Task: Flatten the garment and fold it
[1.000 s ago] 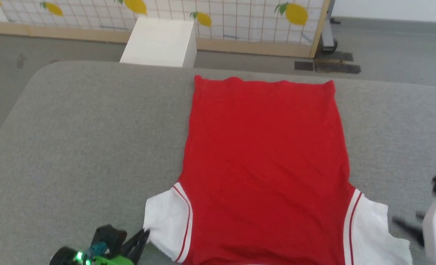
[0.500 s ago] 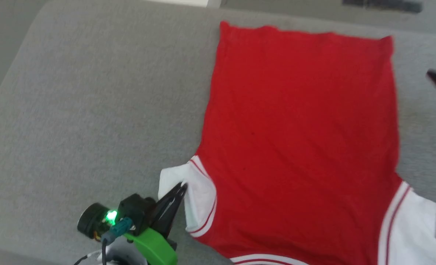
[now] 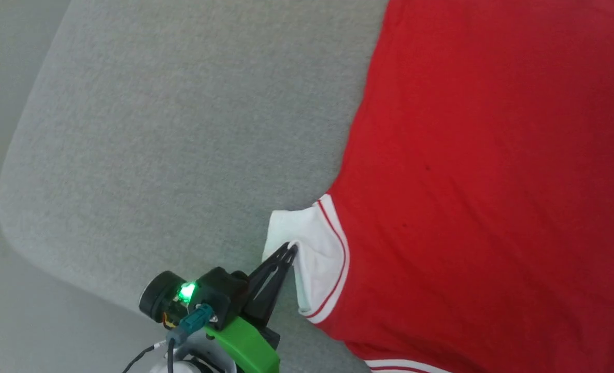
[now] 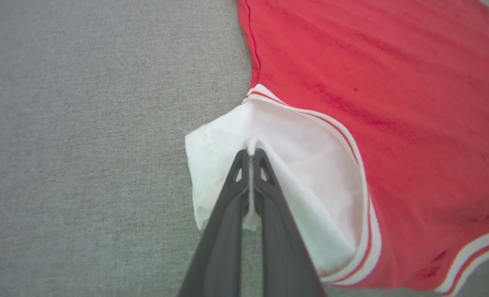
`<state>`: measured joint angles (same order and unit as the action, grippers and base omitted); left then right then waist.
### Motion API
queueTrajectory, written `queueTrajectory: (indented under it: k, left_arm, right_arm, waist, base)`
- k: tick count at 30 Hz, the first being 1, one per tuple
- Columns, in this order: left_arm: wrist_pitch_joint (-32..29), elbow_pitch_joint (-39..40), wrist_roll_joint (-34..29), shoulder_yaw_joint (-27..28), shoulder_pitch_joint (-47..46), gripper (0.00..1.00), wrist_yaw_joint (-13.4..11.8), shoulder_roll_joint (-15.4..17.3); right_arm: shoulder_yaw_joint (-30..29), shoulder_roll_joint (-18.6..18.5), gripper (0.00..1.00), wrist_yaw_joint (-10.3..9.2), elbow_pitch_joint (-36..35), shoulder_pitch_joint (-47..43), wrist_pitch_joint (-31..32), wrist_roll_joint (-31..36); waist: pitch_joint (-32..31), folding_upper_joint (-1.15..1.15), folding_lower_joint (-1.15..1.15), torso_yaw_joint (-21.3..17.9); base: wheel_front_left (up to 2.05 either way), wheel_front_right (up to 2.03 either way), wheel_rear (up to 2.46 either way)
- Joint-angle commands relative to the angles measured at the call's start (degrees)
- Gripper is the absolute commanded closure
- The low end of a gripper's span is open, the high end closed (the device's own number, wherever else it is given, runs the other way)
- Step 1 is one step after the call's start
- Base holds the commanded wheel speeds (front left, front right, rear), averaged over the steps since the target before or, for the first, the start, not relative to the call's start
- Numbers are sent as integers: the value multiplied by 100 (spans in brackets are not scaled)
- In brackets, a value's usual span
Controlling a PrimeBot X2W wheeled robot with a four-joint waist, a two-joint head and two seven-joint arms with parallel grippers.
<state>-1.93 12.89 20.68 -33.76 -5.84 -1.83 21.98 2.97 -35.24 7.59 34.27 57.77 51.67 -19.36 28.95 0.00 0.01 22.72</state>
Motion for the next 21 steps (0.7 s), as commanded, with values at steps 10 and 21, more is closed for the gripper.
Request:
queueTrajectory:
  k: [10,21]
  left_arm:
    - [139,-101,6,-23,-180,100,-44,-91]
    - [165,-351,89,31,-179,100,-91,-50]
  right_arm:
    - [486,-104,0,-10,664,103,-151,185]
    - [1002,-306,100,-10,1043,-128,-495,31]
  waist:
    - [399,0,-1,344]
    - [-178,0,-1,-36]
  base:
    - [0,0,0]
    - [0,0,0]
